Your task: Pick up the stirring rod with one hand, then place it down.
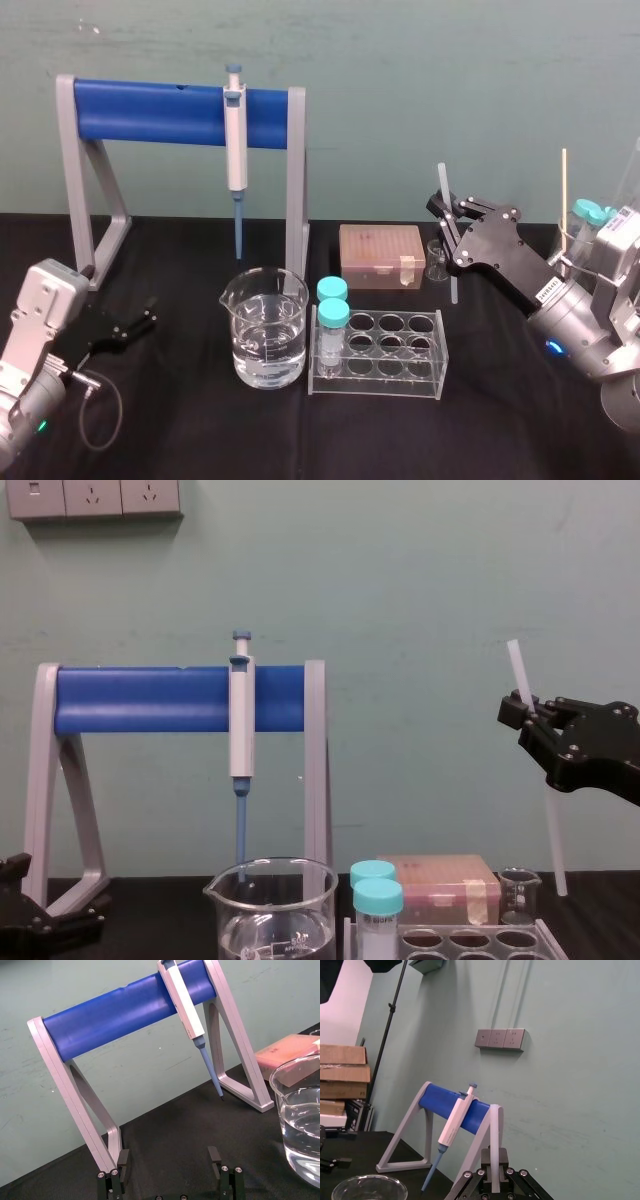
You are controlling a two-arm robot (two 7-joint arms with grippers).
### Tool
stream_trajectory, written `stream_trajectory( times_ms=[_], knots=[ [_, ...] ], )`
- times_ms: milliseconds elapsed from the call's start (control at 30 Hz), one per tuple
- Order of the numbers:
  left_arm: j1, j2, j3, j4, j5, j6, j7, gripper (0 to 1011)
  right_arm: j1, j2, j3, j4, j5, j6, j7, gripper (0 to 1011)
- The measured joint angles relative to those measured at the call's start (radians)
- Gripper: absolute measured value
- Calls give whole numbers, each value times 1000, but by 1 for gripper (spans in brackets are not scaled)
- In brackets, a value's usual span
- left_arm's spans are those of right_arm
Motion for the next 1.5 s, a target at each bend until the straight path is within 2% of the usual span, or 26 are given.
stream_trajectory(
  times_ms=[1500],
  knots=[
    [0,0,0,0,0,0,0,1000,0,0,0,0,0,0,0,79]
  ],
)
